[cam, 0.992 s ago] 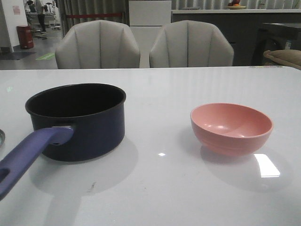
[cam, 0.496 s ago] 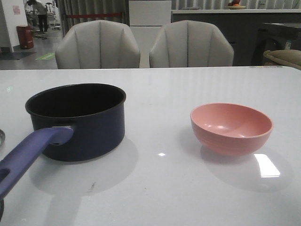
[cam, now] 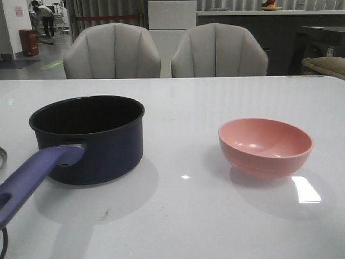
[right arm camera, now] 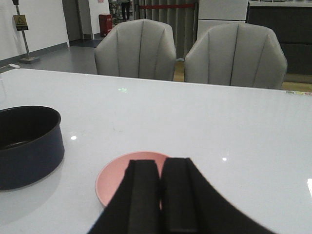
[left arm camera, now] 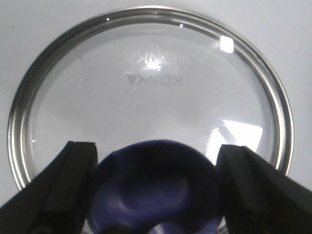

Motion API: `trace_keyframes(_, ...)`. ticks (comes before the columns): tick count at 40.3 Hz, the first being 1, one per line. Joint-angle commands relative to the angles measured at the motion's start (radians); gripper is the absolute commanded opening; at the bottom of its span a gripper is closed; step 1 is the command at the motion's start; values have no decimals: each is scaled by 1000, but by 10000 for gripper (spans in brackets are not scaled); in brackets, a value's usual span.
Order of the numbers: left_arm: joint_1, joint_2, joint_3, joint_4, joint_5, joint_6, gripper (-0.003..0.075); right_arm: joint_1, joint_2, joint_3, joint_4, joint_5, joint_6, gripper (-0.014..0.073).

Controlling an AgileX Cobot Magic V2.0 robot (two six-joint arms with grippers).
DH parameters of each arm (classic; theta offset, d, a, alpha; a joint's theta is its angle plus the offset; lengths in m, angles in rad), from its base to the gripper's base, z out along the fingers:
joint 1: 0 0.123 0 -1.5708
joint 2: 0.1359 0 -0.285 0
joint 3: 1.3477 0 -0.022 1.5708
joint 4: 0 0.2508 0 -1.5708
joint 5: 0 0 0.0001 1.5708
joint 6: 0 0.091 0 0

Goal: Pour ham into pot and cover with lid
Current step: 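Grasp the glass lid knob with the left gripper and lift it, then move the lid over the pot and lower it onto the rim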

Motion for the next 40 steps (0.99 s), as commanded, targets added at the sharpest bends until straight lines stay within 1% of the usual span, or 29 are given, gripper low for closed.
trace_keyframes(1,-5,-44,-28,-5,-18,-14,330,1,7,-30,-2,-62,-5,149)
trace_keyframes(6,-5,-44,-28,-5,-15,-14,279,1,7,-30,-2,-62,-5,149)
trace_keyframes(10,-5,-44,-28,-5,-8,-14,257,1,7,-30,-2,-62,-5,149)
trace_keyframes(16,-5,-46,-59,-5,40,-14,257,1,7,-30,-2,-62,-5,149)
trace_keyframes(24,-8,-50,-171,-5,129,-14,257,1,7,-30,-2,-62,-5,149)
trace_keyframes(27,-14,-65,-216,-5,137,-10,257,1,7,-30,-2,-62,-5,149)
trace_keyframes(30,-31,-84,-257,-5,145,20,257,1,7,-30,-2,-62,-5,149)
trace_keyframes(34,-69,-106,-322,-5,151,22,257,1,7,-30,-2,-62,-5,149)
trace_keyframes(40,-186,-108,-425,-5,179,54,257,1,7,-30,-2,-62,-5,149)
